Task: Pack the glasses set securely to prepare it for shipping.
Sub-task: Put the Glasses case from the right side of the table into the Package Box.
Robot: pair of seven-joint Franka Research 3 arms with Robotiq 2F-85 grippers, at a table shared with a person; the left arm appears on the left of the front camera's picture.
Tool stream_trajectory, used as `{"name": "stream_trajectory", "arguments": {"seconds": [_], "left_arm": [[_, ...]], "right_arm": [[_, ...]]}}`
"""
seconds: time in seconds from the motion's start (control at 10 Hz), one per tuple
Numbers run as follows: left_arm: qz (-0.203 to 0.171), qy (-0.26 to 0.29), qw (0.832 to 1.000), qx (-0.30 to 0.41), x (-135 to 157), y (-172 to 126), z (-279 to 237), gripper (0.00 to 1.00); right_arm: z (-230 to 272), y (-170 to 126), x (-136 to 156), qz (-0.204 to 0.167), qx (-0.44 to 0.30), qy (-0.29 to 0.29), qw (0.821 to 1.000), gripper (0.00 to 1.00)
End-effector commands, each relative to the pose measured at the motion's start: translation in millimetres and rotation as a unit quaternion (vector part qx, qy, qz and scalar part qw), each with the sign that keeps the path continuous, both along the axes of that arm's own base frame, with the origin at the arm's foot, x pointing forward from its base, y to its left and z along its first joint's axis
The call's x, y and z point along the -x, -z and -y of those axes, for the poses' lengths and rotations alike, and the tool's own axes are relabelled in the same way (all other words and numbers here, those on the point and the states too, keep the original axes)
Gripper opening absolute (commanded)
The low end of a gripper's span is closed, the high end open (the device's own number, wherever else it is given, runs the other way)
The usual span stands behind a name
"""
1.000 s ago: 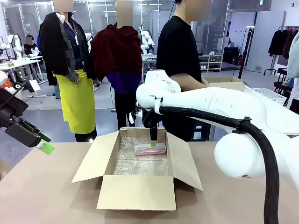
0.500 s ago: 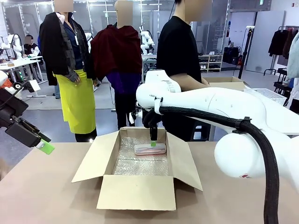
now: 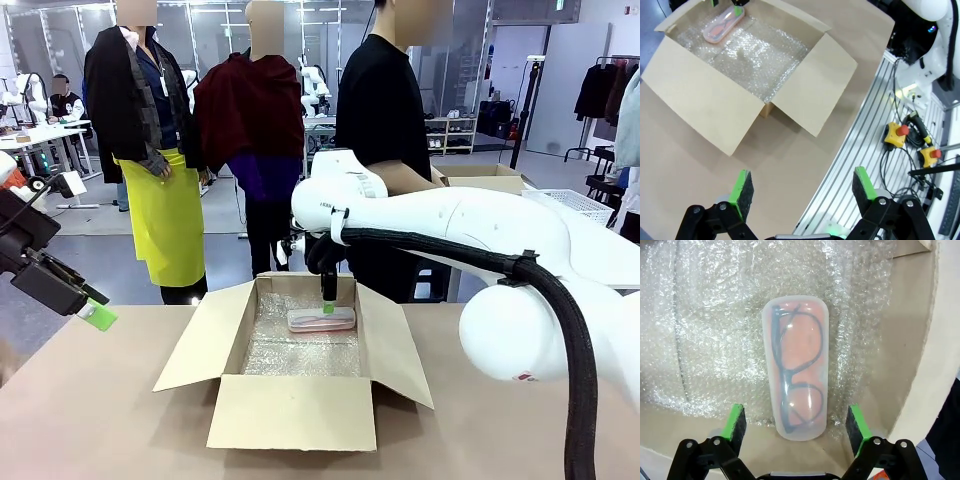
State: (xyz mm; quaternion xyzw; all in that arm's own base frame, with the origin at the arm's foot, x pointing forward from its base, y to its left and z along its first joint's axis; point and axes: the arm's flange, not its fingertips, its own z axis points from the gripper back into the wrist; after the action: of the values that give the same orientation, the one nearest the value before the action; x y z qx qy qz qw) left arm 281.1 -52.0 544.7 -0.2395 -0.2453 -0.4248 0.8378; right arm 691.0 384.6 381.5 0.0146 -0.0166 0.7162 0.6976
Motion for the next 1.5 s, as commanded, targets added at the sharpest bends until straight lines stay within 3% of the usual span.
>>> {"name": "stream_trajectory", "arguments": {"seconds": [0.0,0.4,1.0,1.4], "left_arm": [[0.006,0.010,1.000,0.009,-1,-1,-1,1.00],[0.006,0.010,1.000,0.009,-1,-1,-1,1.00],[0.006,0.010,1.000,0.009,-1,-1,-1,1.00],[0.006,0.010,1.000,0.009,-1,-1,-1,1.00]], "right_arm": [[19,-27,30,-0.022,0.023,0.046,0.998,1.00],[81,-72,85,-0.061,0.050,0.171,0.982,1.00],[219,-103,163,-0.045,-0.003,0.299,0.953,1.00],[302,-109,230,-0.012,-0.041,0.404,0.914,1.00]]}}
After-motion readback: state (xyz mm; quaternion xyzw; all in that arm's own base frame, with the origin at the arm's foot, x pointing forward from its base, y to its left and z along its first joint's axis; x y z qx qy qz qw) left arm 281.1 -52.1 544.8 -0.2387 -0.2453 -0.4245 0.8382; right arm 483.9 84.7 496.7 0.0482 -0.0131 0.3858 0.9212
